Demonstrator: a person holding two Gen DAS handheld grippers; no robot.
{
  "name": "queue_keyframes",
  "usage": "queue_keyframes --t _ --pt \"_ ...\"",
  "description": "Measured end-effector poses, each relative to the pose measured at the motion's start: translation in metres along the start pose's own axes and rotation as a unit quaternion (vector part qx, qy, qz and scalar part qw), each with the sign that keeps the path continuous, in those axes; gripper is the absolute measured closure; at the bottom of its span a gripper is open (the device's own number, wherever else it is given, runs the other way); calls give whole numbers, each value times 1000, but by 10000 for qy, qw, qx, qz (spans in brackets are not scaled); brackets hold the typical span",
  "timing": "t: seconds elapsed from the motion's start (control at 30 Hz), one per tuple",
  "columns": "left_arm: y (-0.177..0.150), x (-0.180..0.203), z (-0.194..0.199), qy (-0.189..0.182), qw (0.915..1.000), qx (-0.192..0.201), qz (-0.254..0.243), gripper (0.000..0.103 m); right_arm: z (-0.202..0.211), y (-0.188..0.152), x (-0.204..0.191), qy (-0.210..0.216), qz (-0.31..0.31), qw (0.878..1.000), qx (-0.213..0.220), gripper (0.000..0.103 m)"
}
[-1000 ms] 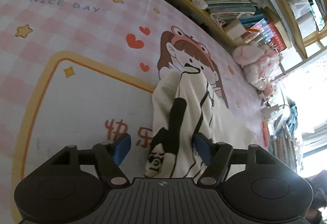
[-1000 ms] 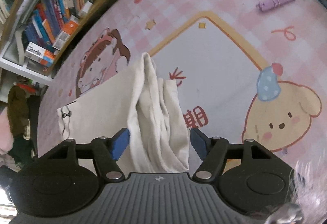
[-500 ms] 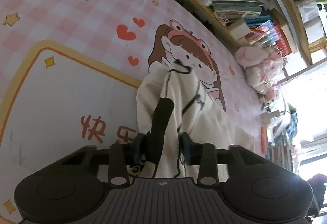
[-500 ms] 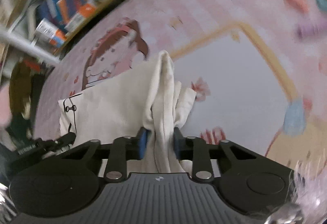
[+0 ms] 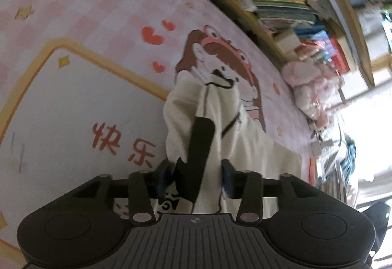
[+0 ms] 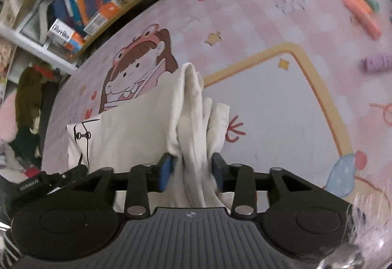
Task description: Fold clothes
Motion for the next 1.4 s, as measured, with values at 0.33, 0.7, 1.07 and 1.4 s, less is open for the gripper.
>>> queue_keyframes --t 0.33,0.7,1.07,1.4 --pt "-8 16 -9 177 9994 231 -161 69 -11 2 -14 5 638 9980 -45 78" --pt "-18 17 0 169 9995 137 -238 71 -3 4 -6 51 855 9963 -57 79" --pt "-17 14 -13 -34 9998 139 112 55 -13 9 11 478 247 9985 -128 66" --pt "-24 23 -6 192 9985 420 -277 76 -8 12 1 467 820 9954 133 81"
Point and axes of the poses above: each gripper's, at about its wrist camera, not at the fingertips, and z roughly against the way its jaws point, x to its right, y to its top, the point moved 7 cm from there along -z, roughly the way its jaws point, and after that the axes turned 12 degrees about z, right-handed, at the moved point
